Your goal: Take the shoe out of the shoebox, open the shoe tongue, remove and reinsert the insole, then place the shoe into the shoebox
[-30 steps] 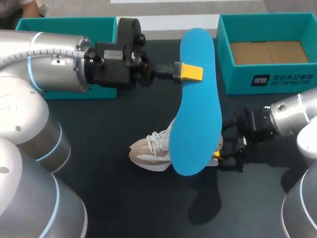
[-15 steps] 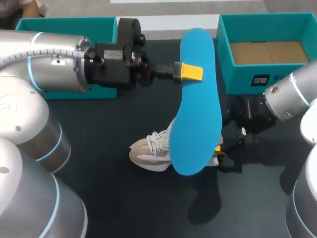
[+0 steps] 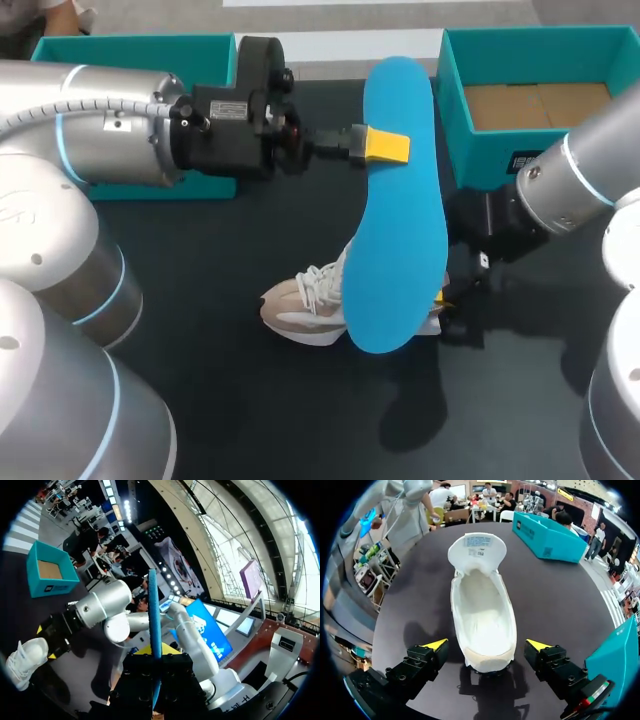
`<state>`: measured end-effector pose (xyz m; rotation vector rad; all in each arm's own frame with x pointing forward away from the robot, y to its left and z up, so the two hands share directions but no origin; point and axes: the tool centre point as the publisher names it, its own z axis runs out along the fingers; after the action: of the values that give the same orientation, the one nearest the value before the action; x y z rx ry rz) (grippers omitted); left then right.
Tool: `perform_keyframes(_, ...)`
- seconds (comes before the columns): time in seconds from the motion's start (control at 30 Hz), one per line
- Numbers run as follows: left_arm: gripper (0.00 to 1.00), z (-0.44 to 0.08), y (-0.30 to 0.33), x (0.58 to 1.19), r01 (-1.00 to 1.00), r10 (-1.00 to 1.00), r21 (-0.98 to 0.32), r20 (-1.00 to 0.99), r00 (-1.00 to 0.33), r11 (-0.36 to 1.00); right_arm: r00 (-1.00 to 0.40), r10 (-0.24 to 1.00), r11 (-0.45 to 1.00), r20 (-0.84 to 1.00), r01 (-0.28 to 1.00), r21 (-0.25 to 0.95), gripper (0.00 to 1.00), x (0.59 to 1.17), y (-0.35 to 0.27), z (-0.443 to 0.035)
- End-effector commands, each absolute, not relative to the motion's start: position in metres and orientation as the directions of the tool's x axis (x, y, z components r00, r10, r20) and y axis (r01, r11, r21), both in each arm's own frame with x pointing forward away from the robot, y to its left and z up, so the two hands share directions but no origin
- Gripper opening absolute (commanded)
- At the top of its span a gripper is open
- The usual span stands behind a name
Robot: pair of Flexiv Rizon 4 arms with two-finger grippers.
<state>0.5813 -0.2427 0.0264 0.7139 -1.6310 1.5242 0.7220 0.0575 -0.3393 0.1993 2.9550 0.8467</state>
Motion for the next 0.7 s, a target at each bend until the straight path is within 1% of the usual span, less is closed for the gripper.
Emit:
perform_keyframes(0.03,0.00,0.024,-0.243,0.579,-0.826,0.106,-0.551,0.834,-0.541,0.119,-0.989,0.144,0.907,-0.032,0.119,0.404,1.00,0.720,0.062,-0.321)
perform_keyframes(0.13,0.00,0.024,-0.243,0.579,-0.826,0.106,-0.551,0.834,-0.541,0.119,-0.989,0.145,0.928,-0.037,0.122,0.353,1.00,0.724,0.066,-0.315)
perform_keyframes(0.23,0.00,0.024,-0.243,0.579,-0.826,0.106,-0.551,0.834,-0.541,0.119,-0.992,0.120,0.943,-0.041,0.101,0.318,1.00,0.727,0.070,-0.317)
perform_keyframes(0.53,0.00,0.024,-0.243,0.579,-0.826,0.106,-0.551,0.834,-0.541,0.119,-0.993,0.110,0.968,-0.050,0.095,0.234,1.00,0.728,0.075,-0.320)
perform_keyframes(0.63,0.00,0.024,-0.243,0.579,-0.826,0.106,-0.551,0.834,-0.541,0.119,-0.993,0.102,0.969,-0.059,0.086,0.233,1.00,0.726,0.074,-0.323)
perform_keyframes(0.7,0.00,0.024,-0.243,0.579,-0.826,0.106,-0.551,0.834,-0.541,0.119,-0.991,0.125,0.965,-0.046,0.111,0.239,1.00,0.724,0.072,-0.325)
